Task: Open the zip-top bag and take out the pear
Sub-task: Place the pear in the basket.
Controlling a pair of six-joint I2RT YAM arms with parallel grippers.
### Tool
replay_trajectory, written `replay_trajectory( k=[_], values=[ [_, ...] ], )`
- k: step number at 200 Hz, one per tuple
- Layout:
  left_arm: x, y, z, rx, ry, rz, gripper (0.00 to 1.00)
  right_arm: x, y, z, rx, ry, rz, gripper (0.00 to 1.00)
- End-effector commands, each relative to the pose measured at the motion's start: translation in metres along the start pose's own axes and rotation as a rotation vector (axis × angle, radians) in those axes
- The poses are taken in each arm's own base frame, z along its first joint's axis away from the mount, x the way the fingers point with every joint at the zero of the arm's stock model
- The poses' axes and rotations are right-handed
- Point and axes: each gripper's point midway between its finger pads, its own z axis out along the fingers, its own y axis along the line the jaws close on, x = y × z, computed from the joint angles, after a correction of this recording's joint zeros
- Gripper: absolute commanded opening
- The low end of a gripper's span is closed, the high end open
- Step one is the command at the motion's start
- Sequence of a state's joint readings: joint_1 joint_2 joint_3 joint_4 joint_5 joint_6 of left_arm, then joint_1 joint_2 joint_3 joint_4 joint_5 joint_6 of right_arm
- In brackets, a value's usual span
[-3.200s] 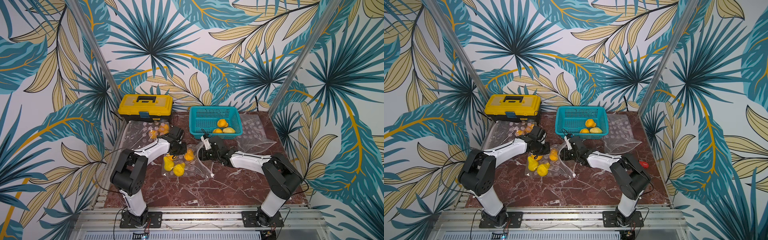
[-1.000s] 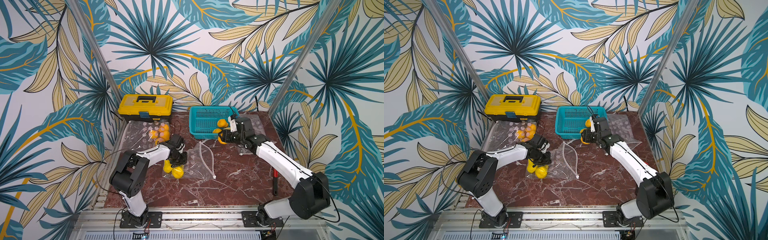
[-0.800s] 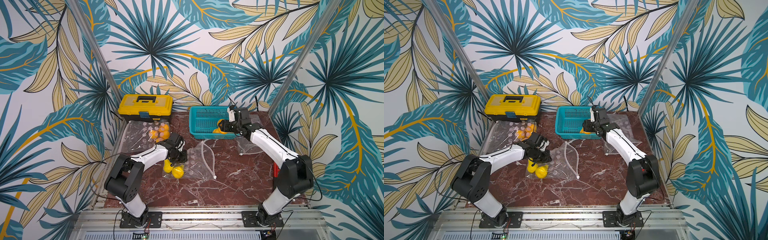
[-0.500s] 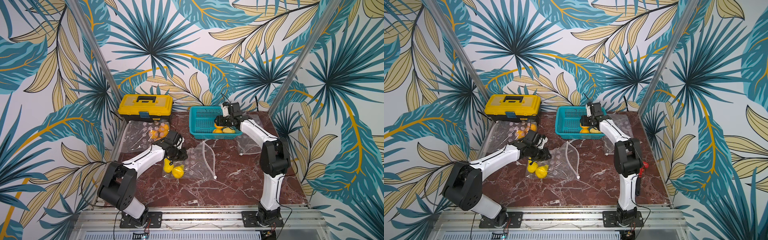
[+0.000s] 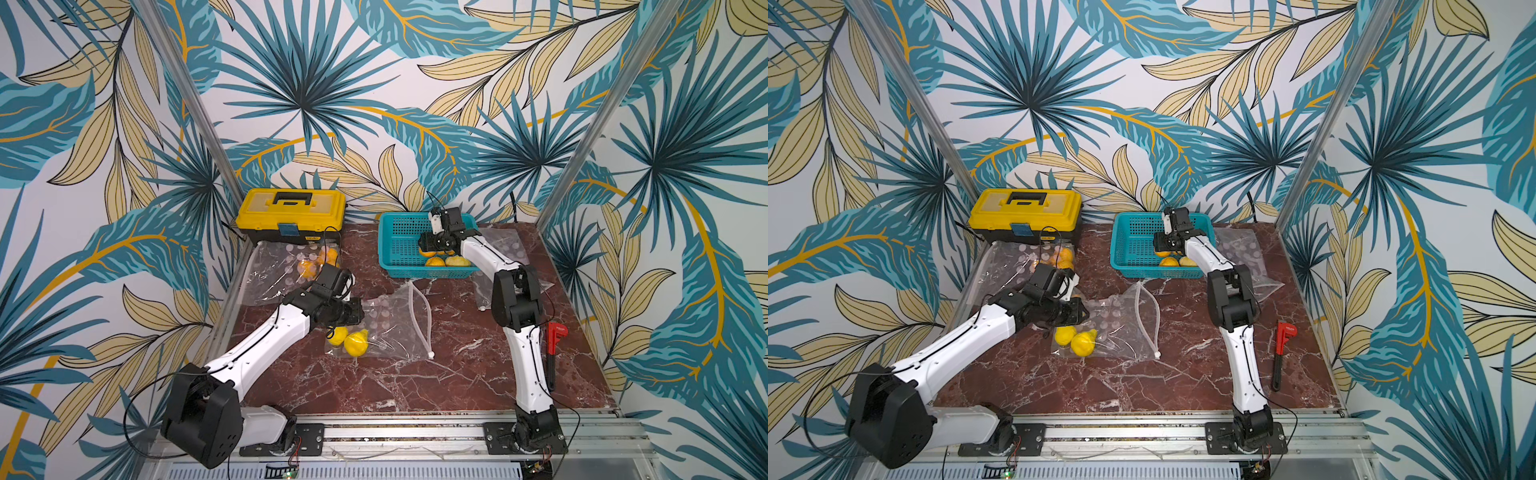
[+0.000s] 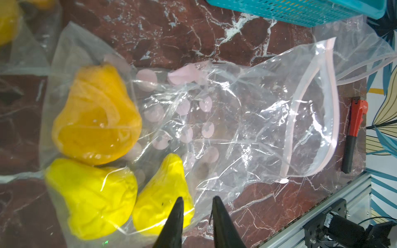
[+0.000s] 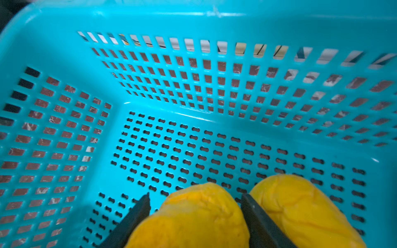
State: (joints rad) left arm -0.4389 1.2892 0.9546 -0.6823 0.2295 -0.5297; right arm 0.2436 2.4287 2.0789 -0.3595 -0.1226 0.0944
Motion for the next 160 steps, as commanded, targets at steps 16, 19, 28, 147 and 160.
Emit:
replay_trajectory(
  k=[16, 19, 28, 147, 160],
  values=[
    [0.019, 0.021, -0.014, -0.056, -0.015, -0.066, 0.28, -0.019, 0.004, -0.024, 0.011, -0.024, -0.017, 0.75],
    [0.02, 0.022, -0.015, -0.058, -0.016, -0.069, 0.29, -0.02, 0.005, -0.029, 0.01, -0.029, -0.018, 0.76],
    [0.023, 0.024, -0.017, -0.058, -0.02, -0.075, 0.29, -0.025, 0.007, -0.037, 0.004, -0.042, -0.021, 0.76],
    [0.05, 0.055, -0.008, -0.145, 0.013, -0.152, 0.26, 0.042, 0.063, -0.179, -0.238, 0.044, 0.042, 0.71],
    [0.052, 0.056, -0.004, -0.149, 0.031, -0.153, 0.26, 0.064, 0.069, -0.187, -0.271, 0.077, 0.067, 0.69]
  ],
)
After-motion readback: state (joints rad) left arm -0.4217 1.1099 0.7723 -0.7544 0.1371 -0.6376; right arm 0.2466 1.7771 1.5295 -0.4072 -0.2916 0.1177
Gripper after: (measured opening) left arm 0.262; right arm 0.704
